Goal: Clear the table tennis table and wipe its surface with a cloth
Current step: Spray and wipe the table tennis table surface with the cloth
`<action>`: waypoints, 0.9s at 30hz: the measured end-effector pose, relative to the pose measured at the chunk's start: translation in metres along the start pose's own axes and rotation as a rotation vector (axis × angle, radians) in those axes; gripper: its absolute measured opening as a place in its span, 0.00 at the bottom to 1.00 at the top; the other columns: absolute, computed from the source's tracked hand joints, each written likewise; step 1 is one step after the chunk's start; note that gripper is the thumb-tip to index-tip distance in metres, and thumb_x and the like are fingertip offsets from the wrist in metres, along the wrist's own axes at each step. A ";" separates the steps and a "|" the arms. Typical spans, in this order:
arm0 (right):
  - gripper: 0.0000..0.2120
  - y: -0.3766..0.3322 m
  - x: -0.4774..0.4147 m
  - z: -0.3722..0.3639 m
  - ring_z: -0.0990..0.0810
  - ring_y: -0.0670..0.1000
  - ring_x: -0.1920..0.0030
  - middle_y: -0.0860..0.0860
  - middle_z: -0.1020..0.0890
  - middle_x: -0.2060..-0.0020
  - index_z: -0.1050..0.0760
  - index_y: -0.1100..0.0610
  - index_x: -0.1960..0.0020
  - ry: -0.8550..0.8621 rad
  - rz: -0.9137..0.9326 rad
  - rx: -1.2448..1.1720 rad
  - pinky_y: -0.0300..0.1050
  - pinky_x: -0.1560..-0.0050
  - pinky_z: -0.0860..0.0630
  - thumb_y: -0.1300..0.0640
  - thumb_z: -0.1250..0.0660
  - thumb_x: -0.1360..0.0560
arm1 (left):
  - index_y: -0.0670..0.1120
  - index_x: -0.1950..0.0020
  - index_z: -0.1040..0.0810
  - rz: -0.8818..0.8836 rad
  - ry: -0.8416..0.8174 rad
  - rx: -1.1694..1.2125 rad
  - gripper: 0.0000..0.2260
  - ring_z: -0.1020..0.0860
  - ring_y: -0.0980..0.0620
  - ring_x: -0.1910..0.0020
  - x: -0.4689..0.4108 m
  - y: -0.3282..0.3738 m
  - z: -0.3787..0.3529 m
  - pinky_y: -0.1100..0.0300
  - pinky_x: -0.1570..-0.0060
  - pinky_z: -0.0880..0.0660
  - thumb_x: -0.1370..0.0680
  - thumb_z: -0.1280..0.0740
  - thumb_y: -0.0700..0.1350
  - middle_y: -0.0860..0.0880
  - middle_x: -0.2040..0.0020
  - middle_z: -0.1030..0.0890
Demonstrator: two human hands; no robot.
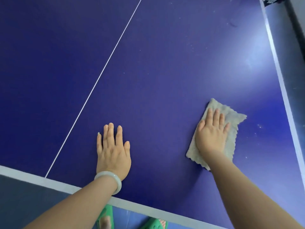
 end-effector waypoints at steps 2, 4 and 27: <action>0.26 -0.021 0.034 -0.008 0.48 0.56 0.21 0.55 0.44 0.21 0.48 0.55 0.20 0.078 0.021 0.010 0.61 0.23 0.54 0.53 0.52 0.17 | 0.42 0.22 0.39 0.002 0.004 0.003 0.26 0.45 0.42 0.21 0.000 0.000 -0.001 0.42 0.23 0.47 0.18 0.55 0.52 0.40 0.21 0.41; 0.27 -0.061 0.074 -0.019 0.42 0.58 0.22 0.57 0.38 0.23 0.41 0.57 0.21 0.119 0.166 -0.013 0.62 0.24 0.49 0.52 0.50 0.19 | 0.42 0.22 0.38 0.000 0.015 -0.002 0.24 0.44 0.41 0.21 -0.001 0.000 -0.002 0.42 0.24 0.46 0.16 0.54 0.49 0.39 0.22 0.40; 0.28 -0.004 0.145 -0.008 0.59 0.47 0.21 0.46 0.52 0.20 0.53 0.47 0.19 -0.066 0.267 0.064 0.52 0.22 0.60 0.48 0.55 0.19 | 0.40 0.23 0.38 -0.019 -0.079 0.103 0.27 0.46 0.40 0.21 0.001 -0.002 0.007 0.40 0.24 0.48 0.19 0.50 0.52 0.38 0.22 0.42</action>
Point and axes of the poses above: each hand's wrist, its own x-axis away from the middle knuckle, its own z-axis out of the back of the hand, y = z × x, the point moved 3 cm from there along -x, towards the middle knuckle
